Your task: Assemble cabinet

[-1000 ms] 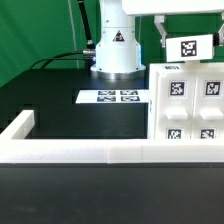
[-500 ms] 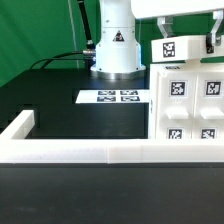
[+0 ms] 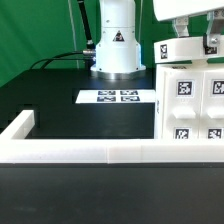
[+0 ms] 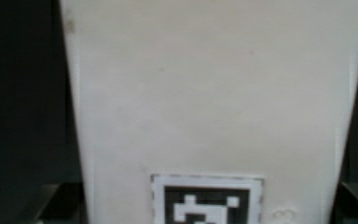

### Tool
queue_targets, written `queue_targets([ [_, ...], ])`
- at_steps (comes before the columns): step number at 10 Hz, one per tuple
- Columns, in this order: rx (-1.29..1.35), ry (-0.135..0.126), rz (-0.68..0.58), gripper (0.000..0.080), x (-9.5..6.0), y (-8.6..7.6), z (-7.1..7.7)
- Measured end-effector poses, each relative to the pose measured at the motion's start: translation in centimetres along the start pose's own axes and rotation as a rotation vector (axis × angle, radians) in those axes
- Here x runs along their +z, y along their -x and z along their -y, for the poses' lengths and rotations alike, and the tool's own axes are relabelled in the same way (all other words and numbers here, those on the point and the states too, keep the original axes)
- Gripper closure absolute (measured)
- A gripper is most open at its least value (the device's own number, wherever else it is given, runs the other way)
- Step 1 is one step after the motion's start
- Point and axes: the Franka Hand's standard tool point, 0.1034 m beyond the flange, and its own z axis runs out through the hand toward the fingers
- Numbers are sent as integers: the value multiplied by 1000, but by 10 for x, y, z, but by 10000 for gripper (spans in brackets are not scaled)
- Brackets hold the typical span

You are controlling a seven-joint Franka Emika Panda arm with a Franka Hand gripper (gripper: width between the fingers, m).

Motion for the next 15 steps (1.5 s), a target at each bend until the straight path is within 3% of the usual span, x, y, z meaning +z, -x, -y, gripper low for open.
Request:
queue_targets([
  [3,153,-1,5,240,0,0,0],
  [8,693,1,58,240,2,1,-3],
  [12,832,6,124,239,2,0,-3],
  [15,780,-2,135,216,1,1,-2],
])
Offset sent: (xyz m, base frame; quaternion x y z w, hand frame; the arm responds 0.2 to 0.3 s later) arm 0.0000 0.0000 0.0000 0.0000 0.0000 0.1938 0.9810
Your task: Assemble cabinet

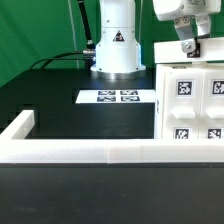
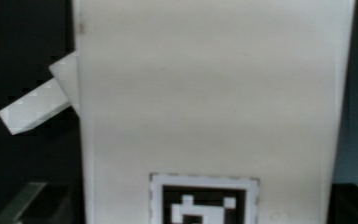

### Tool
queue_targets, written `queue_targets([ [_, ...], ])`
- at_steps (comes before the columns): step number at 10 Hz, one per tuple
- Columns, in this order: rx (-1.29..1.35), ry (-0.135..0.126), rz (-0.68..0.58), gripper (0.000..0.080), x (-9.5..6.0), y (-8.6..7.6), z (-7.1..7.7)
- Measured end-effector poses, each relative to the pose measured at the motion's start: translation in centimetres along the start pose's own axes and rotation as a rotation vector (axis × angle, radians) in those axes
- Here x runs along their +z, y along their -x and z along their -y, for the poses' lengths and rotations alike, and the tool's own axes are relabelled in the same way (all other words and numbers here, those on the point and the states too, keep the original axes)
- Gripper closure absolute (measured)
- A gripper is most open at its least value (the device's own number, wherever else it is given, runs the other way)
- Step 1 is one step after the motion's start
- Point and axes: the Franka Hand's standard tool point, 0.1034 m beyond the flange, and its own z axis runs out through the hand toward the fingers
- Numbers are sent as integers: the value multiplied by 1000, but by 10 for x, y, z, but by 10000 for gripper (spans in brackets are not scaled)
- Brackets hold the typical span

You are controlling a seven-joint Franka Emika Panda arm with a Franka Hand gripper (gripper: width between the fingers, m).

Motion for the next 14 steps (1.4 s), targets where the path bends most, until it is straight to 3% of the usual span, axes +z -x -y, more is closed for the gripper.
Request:
queue_targets([
  [1,-21,-4,6,62,-4,2,1],
  [2,-32,-12,15,62,-10,6,2],
  [3,-48,-23,27,11,-18,10,4],
  [5,-57,-35,46,3,-28,15,6],
  [8,-140,-25,32,2,-26,14,5],
  [9,-297,-4,6,2,-26,18,4],
  [12,-672,-7,-5,2,-29,28,5],
  [14,-1033,39,-10,2,-26,32,7],
])
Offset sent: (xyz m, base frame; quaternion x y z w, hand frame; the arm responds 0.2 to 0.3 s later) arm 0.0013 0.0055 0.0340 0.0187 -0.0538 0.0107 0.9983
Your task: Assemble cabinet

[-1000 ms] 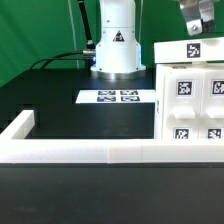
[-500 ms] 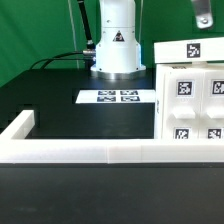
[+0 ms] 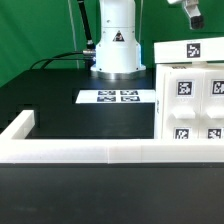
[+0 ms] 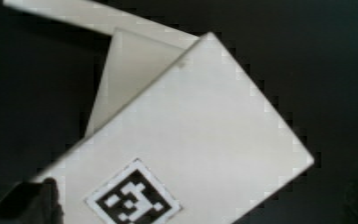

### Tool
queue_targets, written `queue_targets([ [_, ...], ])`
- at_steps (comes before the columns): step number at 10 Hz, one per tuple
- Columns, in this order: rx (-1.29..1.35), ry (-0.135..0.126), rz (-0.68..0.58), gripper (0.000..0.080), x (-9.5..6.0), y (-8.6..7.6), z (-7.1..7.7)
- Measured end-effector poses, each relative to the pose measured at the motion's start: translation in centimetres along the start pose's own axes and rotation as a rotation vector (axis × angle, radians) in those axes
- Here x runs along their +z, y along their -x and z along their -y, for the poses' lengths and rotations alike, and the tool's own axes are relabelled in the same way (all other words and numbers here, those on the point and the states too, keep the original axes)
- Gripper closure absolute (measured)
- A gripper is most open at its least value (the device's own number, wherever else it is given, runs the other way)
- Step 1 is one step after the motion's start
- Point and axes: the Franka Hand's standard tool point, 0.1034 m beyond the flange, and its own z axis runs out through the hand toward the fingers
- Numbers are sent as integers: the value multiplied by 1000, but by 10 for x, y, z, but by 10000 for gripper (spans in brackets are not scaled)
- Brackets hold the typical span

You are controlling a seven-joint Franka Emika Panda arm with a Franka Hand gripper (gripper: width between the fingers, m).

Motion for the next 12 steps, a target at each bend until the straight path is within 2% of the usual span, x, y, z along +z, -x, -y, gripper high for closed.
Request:
queue_targets([
  [4,-254,1,-2,2,1,-1,1],
  [8,-833,-1,-60,2,1,-1,0],
  [10,-1109,17,-42,2,3,-2,-5],
  [12,-1320,67,-13,2,6,3,-10],
])
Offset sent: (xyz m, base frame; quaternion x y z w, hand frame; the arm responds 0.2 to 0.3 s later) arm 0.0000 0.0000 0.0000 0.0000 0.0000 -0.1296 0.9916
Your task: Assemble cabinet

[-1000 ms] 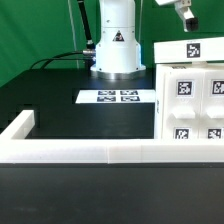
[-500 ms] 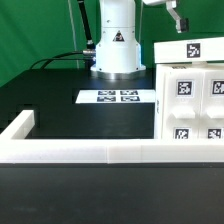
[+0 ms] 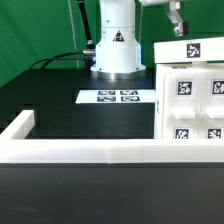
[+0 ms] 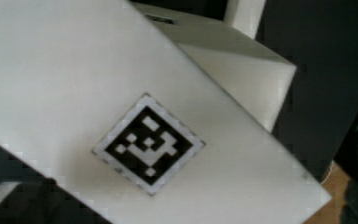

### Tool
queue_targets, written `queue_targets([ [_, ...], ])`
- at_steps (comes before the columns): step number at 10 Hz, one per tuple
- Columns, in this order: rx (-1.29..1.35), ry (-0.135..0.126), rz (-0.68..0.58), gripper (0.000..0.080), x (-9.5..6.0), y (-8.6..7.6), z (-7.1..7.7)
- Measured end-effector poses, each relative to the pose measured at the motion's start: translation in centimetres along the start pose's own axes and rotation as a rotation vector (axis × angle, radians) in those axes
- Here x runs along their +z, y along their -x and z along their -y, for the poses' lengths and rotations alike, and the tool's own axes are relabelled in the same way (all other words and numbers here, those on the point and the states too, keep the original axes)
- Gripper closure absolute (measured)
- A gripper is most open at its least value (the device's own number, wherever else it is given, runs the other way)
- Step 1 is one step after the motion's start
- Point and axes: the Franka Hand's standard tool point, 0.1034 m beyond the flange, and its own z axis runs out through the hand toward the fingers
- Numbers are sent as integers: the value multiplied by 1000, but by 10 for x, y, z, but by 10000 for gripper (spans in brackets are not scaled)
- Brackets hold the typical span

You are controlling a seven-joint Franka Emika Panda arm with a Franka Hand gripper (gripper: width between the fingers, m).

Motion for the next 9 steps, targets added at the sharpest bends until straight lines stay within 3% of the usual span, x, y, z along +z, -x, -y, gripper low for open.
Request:
queue_targets([
  [3,-184,17,8,2,0,1,-4],
  [9,-480,27,30,2,7,8,-11],
])
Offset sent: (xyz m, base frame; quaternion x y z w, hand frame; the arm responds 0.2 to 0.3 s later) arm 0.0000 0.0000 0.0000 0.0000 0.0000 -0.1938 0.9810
